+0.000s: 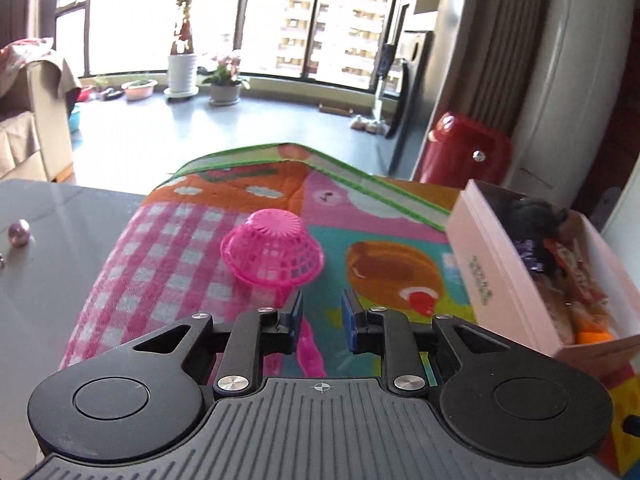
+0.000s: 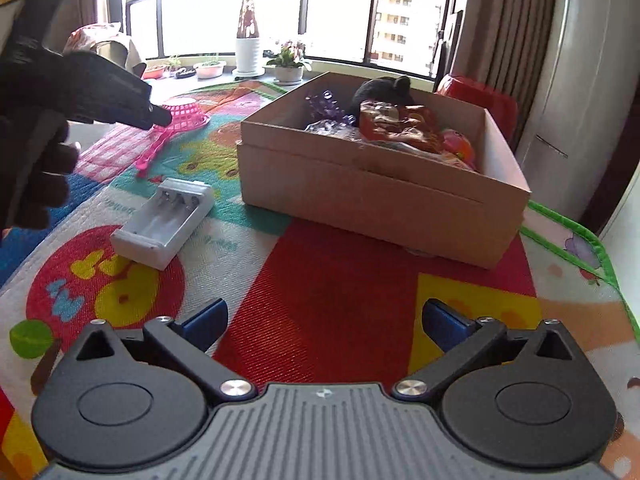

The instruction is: Organize objects

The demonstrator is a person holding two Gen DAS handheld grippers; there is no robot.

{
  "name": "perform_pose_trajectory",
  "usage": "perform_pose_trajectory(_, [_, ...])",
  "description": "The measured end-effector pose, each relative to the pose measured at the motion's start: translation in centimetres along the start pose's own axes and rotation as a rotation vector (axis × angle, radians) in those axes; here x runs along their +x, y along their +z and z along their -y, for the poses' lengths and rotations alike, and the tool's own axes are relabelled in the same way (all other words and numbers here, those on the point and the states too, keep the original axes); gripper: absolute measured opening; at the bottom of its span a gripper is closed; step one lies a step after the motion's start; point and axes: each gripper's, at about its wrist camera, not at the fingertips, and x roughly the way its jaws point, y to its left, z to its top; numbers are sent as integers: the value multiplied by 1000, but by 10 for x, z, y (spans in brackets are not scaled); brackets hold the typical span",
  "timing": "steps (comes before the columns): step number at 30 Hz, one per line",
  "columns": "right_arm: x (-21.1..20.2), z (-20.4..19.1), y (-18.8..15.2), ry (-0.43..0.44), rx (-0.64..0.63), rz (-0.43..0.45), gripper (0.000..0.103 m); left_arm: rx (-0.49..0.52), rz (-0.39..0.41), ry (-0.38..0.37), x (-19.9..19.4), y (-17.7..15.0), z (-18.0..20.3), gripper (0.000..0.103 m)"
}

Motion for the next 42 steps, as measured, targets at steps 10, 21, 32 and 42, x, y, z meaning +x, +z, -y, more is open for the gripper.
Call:
perform_pose_trajectory(10, [5, 10, 0, 47, 68, -48, 103, 87, -79, -69, -10, -28, -9, 11])
perform_pose_trajectory(21, [7, 4, 2, 48, 39, -53, 103, 139, -138, -160, -96, -96, -25, 15])
perform_pose_trajectory(32, [4, 5, -1, 50, 42, -43, 103, 109, -93, -160, -69, -69, -2, 17])
perform_pose_trajectory(42, [4, 6, -1, 49, 44, -42, 103, 144, -102, -162, -32, -50, 25, 17])
